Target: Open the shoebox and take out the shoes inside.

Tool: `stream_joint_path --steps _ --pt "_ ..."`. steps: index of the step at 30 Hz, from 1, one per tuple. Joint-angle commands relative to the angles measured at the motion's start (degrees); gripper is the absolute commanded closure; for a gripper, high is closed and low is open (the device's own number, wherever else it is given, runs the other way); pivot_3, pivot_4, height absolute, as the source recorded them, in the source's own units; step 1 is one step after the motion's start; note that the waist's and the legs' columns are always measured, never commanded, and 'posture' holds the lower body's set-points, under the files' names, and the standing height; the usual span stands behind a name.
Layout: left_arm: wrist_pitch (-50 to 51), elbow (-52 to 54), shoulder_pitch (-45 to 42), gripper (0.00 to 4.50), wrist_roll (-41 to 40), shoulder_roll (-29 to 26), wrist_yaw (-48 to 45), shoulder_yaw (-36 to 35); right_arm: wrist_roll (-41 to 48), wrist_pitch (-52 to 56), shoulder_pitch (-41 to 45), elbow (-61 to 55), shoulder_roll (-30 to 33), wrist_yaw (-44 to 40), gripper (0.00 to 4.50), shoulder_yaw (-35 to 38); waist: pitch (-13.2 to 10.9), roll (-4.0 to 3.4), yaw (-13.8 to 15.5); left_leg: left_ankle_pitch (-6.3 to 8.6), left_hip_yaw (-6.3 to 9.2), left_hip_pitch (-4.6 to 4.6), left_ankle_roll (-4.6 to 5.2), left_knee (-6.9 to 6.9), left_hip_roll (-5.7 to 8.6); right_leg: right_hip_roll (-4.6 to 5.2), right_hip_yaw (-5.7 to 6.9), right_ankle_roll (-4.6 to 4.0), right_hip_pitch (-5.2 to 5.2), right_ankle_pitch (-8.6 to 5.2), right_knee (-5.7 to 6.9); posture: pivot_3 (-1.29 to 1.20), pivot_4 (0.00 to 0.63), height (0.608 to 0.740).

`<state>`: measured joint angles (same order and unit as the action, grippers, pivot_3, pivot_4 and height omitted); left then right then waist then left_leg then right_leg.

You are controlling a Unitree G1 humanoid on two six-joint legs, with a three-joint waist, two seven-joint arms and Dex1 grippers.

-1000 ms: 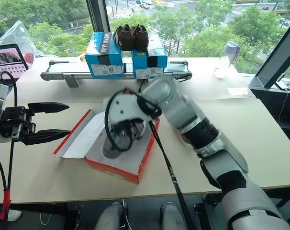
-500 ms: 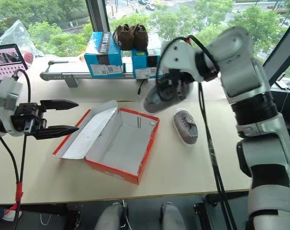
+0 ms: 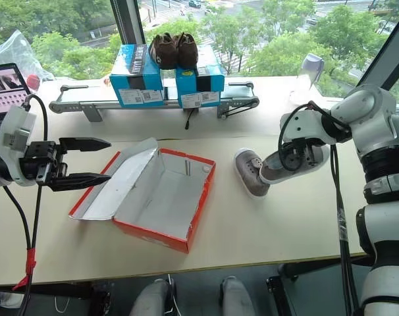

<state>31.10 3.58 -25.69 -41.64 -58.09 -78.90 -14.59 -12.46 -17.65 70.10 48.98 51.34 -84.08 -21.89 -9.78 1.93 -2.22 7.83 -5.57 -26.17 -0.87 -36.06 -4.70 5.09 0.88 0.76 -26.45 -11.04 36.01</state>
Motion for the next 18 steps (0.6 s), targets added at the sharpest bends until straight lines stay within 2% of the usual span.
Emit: stream_joint_path --steps 1,6,8,10,18 --pt "-0.23 1.66 0.49 0.00 -0.56 -0.23 0.34 -1.81 0.56 5.93 6.23 3.99 -1.14 1.09 4.42 3.30 -0.01 -0.01 -0.42 -0.05 0.00 0.01 0.08 -0.01 0.00 0.00 -0.02 0.00 0.00 0.00 0.02 0.00 0.150 0.740" --pt "-0.19 1.96 0.92 0.00 -0.70 -0.29 0.65 -2.04 -0.08 14.38 11.63 12.43 -3.18 10.11 4.42 5.78 -0.02 -0.03 -0.39 -0.16 0.00 0.02 0.26 0.02 0.00 0.01 -0.01 -0.01 0.00 0.01 0.03 0.00 0.150 0.740" --pt "-0.19 2.07 0.96 0.00 -0.71 -0.27 0.81 -1.97 4.25 28.24 16.78 18.15 -6.01 22.15 4.42 12.01 -0.03 -0.04 -0.36 -0.14 0.00 0.02 0.23 0.01 0.01 0.04 -0.02 -0.02 0.01 0.00 0.03 0.00 0.150 0.740" --pt "-0.09 2.32 1.08 0.00 -0.79 -0.23 0.99 -1.98 5.88 35.57 19.16 21.48 -7.02 31.45 4.42 15.85 -0.03 -0.06 -0.37 -0.14 0.00 0.00 0.22 0.01 0.04 0.07 -0.03 -0.04 -0.02 0.03 0.05 0.00 0.150 0.740" --pt "-0.18 2.32 1.38 0.00 -0.57 -0.38 0.96 -1.97 10.35 56.39 21.97 23.93 -8.01 45.19 4.42 24.61 -0.04 -0.06 -0.18 -0.03 0.03 -0.02 0.06 0.12 0.12 0.10 -0.05 -0.15 0.00 0.15 -0.02 0.00 0.150 0.740"
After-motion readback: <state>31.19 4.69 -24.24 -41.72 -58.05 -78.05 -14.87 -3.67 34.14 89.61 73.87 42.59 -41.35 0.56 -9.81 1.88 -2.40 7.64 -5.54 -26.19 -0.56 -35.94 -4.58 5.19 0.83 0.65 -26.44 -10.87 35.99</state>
